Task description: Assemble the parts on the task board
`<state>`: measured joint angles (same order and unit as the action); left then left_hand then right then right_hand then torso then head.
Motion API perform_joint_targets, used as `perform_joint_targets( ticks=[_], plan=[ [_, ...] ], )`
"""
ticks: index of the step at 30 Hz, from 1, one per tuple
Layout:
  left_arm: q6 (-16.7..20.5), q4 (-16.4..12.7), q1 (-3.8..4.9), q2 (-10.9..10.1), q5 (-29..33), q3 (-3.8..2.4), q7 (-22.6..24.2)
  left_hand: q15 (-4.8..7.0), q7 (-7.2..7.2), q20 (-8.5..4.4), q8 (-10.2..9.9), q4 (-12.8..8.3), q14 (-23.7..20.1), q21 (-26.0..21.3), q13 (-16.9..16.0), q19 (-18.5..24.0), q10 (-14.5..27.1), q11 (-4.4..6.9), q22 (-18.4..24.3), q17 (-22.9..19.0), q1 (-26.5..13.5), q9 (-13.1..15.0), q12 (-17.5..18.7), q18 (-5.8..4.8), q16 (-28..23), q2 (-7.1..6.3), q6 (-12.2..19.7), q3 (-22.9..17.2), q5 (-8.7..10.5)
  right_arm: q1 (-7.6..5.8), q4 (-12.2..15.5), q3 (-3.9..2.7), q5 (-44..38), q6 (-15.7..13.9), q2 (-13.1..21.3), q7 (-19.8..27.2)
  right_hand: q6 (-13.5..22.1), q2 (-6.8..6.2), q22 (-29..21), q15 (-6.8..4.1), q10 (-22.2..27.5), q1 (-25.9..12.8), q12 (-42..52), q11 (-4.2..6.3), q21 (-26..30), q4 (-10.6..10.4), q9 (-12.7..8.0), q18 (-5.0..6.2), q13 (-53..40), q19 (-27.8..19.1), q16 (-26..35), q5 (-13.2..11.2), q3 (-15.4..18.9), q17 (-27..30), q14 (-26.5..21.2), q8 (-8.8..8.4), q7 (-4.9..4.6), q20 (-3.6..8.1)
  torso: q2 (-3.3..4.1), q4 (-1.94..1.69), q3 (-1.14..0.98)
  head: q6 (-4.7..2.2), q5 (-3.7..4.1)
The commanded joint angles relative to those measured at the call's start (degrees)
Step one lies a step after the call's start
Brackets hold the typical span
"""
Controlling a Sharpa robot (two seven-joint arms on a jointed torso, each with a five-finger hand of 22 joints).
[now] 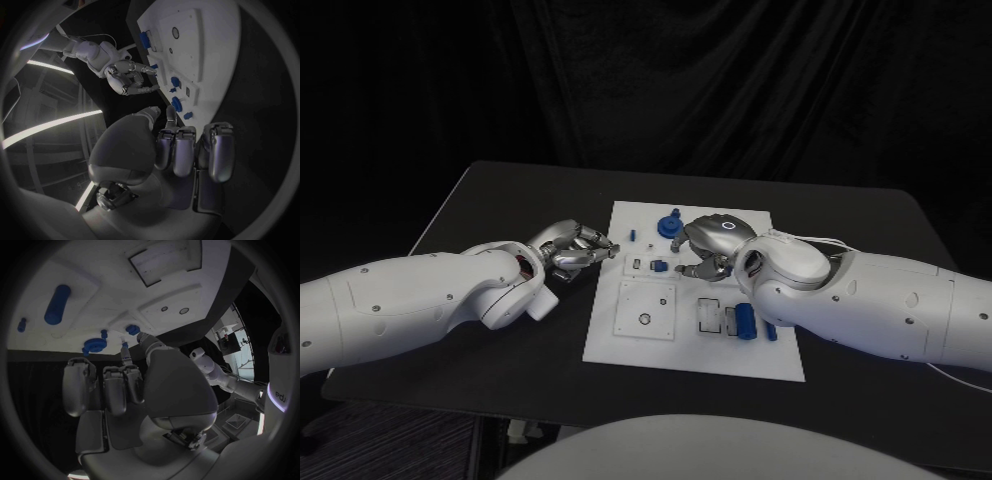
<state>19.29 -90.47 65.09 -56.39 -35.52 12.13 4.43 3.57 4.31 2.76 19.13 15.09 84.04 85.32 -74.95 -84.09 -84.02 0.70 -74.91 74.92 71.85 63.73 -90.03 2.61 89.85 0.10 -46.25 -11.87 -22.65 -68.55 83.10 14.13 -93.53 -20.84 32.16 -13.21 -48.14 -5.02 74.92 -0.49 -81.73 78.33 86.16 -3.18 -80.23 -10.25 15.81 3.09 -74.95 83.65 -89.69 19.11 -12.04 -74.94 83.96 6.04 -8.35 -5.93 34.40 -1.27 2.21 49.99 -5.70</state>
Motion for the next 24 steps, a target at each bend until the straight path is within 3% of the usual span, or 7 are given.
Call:
perform_joint_targets(
  ticks=[1,7,10,15,24],
  plan=[
    [-0.9,-0.3,0.15,0.0,0.6,-0.05,0.8,-0.36,-0.13,0.42,0.2,0.1,6.0,-0.1,-15.0,-1.8,-6.0,-0.53,-11.2,15.1,0.6,-0.1,0.0,-0.94,0.2,0.08,0.3,0.3,-0.24,0.30,-0.4,-0.05,-1.7,-1.0,-0.5,-1.0,0.6,0.34,11.9,0.28,-0.6,0.3,0.3,-0.02,-0.4,0.4,0.0,-0.63,-7.3,0.3,-0.3,1.3,0.0,-15.1,6.0,0.01,0.03,-0.07,0.00,-0.03,0.13,0.01,0.04],
    [-1.2,-0.4,0.15,-0.2,0.6,-0.05,0.4,-0.36,-0.14,0.43,0.3,0.1,6.0,-0.2,-15.0,-1.7,-6.0,-0.53,-11.1,15.1,0.6,-0.1,0.0,-0.91,0.2,0.12,0.2,0.3,-0.30,0.72,-1.4,-0.08,-1.8,-1.3,-1.9,-0.6,1.0,0.38,11.9,0.35,-0.6,-0.2,0.3,-0.08,-0.4,0.3,-0.1,-0.61,-7.4,0.2,-0.3,0.4,0.0,-15.1,6.0,-0.20,-0.04,-0.14,0.01,0.31,-0.05,0.01,-0.32],
    [-1.4,-0.5,0.15,-0.2,0.6,-0.05,0.3,-0.36,-0.17,0.43,0.3,0.1,6.0,-0.2,-15.0,-1.7,-6.0,-0.52,-11.1,15.1,0.7,-0.1,0.0,-0.91,0.2,0.16,0.2,0.3,-0.41,0.98,-2.0,-0.09,-1.8,-1.2,-2.5,-0.6,0.9,0.44,11.8,0.39,-0.5,-0.5,0.3,-0.14,-0.3,0.2,-0.1,-0.58,-7.3,0.1,-0.3,-0.3,0.1,-15.1,6.0,-0.20,-0.06,-0.18,-0.02,0.13,0.05,0.01,-0.30],
    [-1.6,-0.3,0.15,0.1,0.6,-0.05,0.2,-0.36,-0.19,0.43,0.4,0.1,6.0,-0.2,-15.0,-1.7,-6.0,-0.51,-11.1,15.1,0.8,-0.1,0.0,-0.90,0.2,0.17,0.1,0.3,-0.49,1.38,-3.3,-0.11,-1.8,-0.7,-3.6,-0.6,1.0,0.49,11.7,0.44,-0.1,-0.5,0.1,-0.22,0.0,0.2,-0.2,-0.49,-6.9,-0.1,-0.3,-0.6,0.1,-15.1,6.0,-0.27,-0.11,-0.22,0.05,0.19,0.08,0.01,-0.28],
    [-2.0,0.0,0.13,0.5,0.6,-0.05,0.1,-0.33,-0.25,0.43,0.5,-0.1,6.0,-0.5,-15.0,-1.5,-6.0,-0.47,-10.9,15.1,1.2,-0.3,0.0,-0.82,0.2,0.12,0.1,0.4,-0.95,2.54,-5.9,-0.23,-1.8,-0.7,-5.4,-1.0,1.6,0.68,11.6,0.64,0.2,0.1,-0.1,-0.43,0.2,0.8,-0.4,-0.43,-6.7,-0.4,-0.3,0.3,-0.4,-15.0,6.0,-0.69,-0.34,-0.39,-0.06,0.05,0.18,0.01,-0.34]
  ],
)
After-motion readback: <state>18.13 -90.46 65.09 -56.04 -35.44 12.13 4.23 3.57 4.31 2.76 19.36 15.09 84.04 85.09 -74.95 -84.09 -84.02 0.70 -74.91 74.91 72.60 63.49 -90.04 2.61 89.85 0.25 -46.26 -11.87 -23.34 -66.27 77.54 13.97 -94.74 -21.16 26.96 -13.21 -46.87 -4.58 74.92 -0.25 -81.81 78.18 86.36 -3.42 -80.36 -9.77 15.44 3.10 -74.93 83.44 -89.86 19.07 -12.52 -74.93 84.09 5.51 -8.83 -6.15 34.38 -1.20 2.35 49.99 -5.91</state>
